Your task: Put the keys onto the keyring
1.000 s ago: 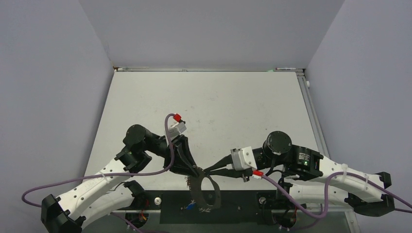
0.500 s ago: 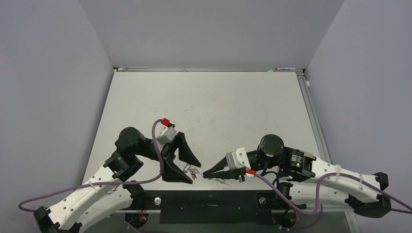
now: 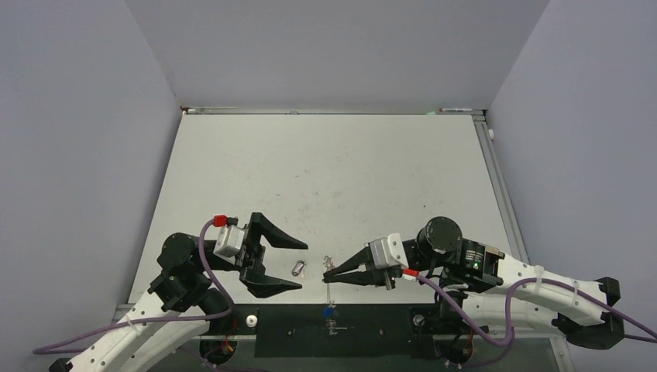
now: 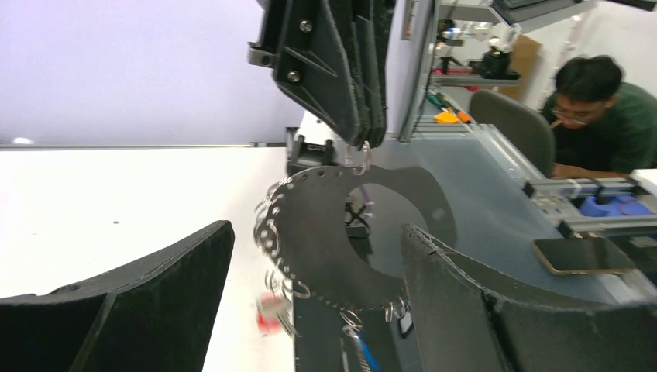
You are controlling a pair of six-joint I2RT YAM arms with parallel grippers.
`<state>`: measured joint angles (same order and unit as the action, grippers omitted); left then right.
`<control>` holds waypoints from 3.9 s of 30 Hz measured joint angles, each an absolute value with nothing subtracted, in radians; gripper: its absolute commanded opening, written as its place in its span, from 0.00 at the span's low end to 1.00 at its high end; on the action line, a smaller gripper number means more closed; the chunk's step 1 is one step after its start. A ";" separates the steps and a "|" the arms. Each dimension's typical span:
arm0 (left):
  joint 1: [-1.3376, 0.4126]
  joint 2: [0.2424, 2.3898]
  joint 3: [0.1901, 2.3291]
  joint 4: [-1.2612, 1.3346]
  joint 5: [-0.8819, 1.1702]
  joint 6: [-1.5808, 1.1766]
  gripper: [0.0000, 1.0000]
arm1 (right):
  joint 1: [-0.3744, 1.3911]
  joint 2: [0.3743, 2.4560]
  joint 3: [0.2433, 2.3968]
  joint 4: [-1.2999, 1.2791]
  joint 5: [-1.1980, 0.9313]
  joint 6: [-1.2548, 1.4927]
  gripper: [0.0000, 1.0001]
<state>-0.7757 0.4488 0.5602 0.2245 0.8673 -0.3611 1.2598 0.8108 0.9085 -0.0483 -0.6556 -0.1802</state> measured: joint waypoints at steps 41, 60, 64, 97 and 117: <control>-0.771 0.396 0.624 -0.029 0.458 -0.285 0.96 | 1.251 0.865 0.899 0.036 -0.409 -0.114 0.05; -0.770 0.414 0.579 0.030 0.776 -0.068 0.82 | 1.250 0.871 0.998 -0.174 -0.707 -0.171 0.05; -0.770 0.470 0.579 0.044 0.804 -0.068 0.79 | 1.249 0.871 1.007 -0.202 -0.734 -0.182 0.05; -0.791 0.577 0.431 0.532 1.023 -0.248 0.71 | 1.229 0.960 1.051 -0.205 -0.914 -0.200 0.05; -0.817 0.534 0.431 0.451 1.031 -0.207 0.00 | 1.217 0.889 1.017 -0.210 -0.812 -0.183 0.55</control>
<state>-0.8173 0.5339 0.4313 0.4507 1.0306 -0.2073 1.2175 0.8894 1.0168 -0.2096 -0.8120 -0.1833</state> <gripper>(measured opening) 0.194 0.302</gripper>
